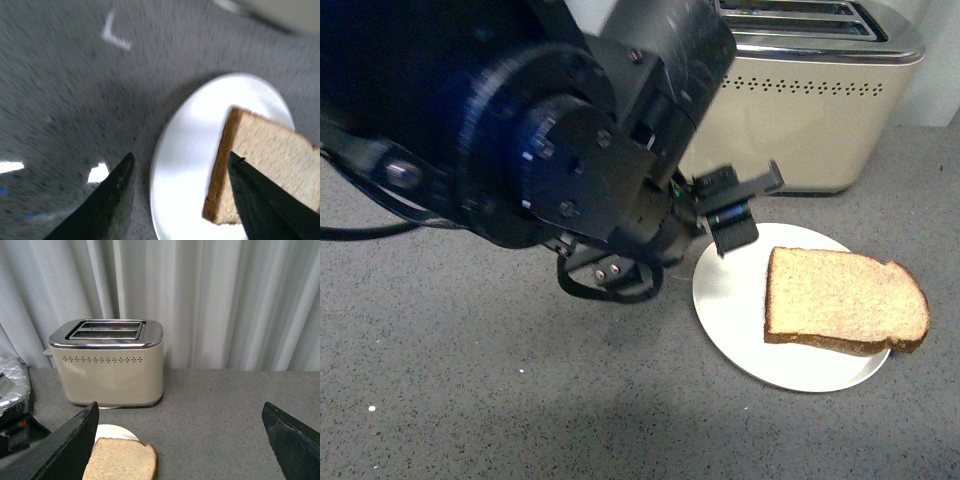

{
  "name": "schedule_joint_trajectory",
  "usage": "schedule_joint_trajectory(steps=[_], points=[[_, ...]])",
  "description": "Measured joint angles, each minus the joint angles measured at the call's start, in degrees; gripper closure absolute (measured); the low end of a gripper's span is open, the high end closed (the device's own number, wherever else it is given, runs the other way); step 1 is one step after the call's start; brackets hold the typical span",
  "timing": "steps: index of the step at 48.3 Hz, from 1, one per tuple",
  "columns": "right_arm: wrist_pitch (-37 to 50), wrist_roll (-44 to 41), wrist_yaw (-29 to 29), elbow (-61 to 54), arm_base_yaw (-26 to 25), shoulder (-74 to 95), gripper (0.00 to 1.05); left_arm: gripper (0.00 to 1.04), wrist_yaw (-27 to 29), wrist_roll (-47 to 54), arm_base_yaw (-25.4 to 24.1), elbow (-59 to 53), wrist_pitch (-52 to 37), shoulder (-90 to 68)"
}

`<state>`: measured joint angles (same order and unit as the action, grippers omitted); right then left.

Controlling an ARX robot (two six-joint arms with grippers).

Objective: Put bread into toaster

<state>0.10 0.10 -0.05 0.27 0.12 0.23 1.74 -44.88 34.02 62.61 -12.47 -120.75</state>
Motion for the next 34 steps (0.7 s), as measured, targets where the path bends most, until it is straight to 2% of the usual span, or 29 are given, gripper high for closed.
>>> schedule_joint_trajectory(steps=[9, 13, 26, 34], points=[[0.0, 0.0, 0.0, 0.0, 0.0, 0.0, 0.1, 0.16, 14.95, 11.19, -0.48, -10.78, -12.74, 12.83], [0.0, 0.0, 0.0, 0.0, 0.0, 0.0, 0.1, 0.06, 18.27, 15.82, -0.7, -15.32, -16.96, 16.57], [0.0, 0.0, 0.0, 0.0, 0.0, 0.0, 0.1, 0.07, 25.97, 23.91, -4.2, -36.35, -26.93, 34.8], [0.0, 0.0, -0.02, 0.0, 0.0, 0.0, 0.1, 0.07, 28.3, 24.85, -7.78, -46.49, -20.7, 50.23]])
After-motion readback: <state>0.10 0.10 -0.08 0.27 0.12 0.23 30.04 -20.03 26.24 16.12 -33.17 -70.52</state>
